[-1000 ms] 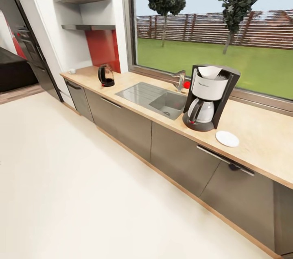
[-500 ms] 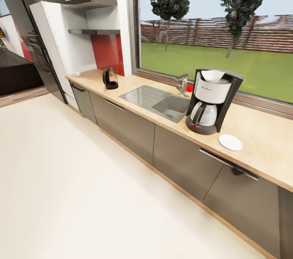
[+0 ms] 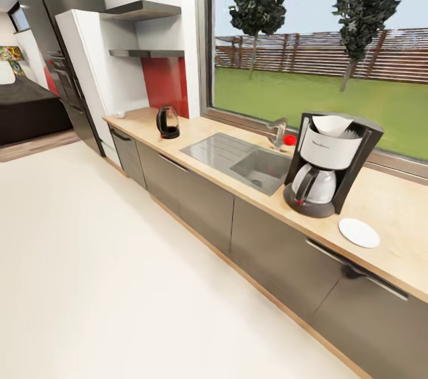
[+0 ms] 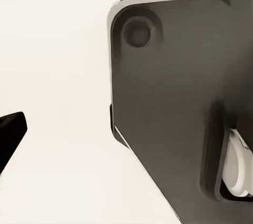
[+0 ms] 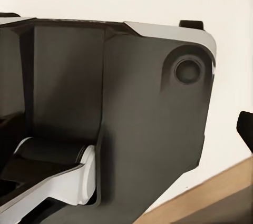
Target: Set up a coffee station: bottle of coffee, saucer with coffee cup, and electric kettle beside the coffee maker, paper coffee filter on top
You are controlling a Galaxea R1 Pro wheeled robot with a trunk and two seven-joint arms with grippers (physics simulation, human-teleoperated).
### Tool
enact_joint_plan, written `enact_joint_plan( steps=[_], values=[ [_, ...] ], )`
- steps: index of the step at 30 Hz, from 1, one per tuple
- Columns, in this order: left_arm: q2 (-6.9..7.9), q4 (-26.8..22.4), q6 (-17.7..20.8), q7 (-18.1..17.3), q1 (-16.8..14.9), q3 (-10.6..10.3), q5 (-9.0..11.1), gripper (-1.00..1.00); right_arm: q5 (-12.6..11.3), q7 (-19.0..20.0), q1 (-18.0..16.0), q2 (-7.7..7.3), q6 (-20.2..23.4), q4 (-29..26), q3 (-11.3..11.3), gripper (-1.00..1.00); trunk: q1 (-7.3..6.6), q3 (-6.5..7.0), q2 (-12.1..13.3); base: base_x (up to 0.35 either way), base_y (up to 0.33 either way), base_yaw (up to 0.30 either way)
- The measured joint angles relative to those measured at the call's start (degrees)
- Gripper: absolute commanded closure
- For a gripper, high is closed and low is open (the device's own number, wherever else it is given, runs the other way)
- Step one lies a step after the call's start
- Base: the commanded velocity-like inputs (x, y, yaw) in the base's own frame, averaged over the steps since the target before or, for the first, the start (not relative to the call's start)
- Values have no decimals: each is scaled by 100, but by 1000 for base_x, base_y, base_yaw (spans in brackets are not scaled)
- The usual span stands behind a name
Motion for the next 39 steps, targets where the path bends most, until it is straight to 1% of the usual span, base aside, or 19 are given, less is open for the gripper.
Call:
enact_joint_plan(
  steps=[6,8,12,15,33,39],
  values=[
    [1,0,0,7,0,3,15,-100,10,0,0,7,13,8,6,-100,0,53,0,330,0,95],
    [1,-1,-1,8,0,1,80,-100,12,0,0,8,11,9,8,-100,0,69,0,331,0,165],
    [1,4,-12,7,1,-3,288,-100,13,-7,-1,9,12,10,2,-100,0,96,0,331,0,209],
    [1,4,-14,6,1,-5,348,-100,13,-9,-1,9,17,10,7,-100,0,112,0,331,0,236],
    [-3,-1,-11,6,1,-5,366,-100,13,-15,-1,11,11,10,9,-100,0,207,1,330,0,237],
    [-7,1,-17,6,0,-5,377,-100,13,-9,0,9,16,9,9,-100,0,242,1,331,0,87]
  ],
)
